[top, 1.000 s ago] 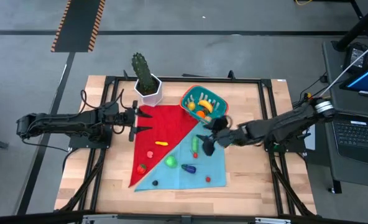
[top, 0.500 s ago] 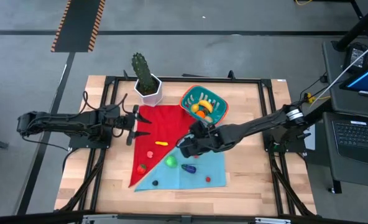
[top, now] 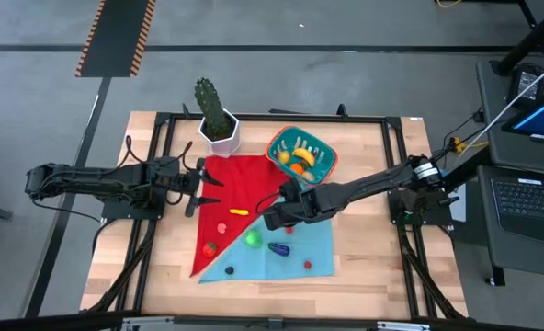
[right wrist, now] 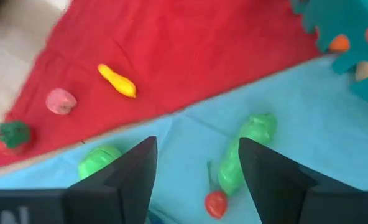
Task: Pick and placing Produce into tupperware
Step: Put the green pea into the blue basket
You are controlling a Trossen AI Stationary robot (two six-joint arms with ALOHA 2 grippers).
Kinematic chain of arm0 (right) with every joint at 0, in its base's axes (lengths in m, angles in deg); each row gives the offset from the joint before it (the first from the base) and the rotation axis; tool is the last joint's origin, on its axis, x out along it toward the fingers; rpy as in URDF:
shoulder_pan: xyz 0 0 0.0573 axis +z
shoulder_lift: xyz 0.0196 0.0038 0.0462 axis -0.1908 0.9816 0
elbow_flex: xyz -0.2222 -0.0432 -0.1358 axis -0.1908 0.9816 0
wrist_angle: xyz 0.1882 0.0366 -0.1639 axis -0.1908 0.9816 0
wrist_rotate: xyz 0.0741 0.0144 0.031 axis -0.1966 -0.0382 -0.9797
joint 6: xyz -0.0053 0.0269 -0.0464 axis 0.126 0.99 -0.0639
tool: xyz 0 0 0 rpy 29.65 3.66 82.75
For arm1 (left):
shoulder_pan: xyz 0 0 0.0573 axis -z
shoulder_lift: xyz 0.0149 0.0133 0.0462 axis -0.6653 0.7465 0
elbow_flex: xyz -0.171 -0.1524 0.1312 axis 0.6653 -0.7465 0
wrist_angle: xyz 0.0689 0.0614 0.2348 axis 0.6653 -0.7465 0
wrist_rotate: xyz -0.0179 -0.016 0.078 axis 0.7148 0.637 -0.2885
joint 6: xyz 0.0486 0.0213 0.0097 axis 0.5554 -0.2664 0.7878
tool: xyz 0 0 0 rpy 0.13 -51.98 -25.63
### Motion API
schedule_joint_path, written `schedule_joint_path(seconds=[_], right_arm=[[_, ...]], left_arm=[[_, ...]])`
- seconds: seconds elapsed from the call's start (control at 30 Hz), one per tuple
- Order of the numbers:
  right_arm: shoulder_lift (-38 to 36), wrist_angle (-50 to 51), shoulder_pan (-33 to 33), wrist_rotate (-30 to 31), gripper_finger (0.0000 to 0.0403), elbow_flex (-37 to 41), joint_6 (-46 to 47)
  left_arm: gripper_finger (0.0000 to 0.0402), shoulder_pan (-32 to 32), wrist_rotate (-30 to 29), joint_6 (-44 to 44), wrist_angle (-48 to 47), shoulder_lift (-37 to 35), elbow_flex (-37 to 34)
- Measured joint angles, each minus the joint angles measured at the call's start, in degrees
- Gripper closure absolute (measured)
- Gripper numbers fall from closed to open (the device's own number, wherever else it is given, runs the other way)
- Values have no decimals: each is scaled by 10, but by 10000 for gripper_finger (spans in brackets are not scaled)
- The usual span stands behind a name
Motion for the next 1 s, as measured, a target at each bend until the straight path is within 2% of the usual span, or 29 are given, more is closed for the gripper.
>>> schedule_joint_path(seconds=[0.3,0.57,1.0], right_arm=[[43,9,-3,-17,174,0,24],[51,40,-3,-21,174,1,74],[71,0,-5,-46,174,23,76]], left_arm=[[171,0,0,0,-6,0,0],[171,0,0,0,-8,0,0],[171,0,0,0,-20,0,0]])
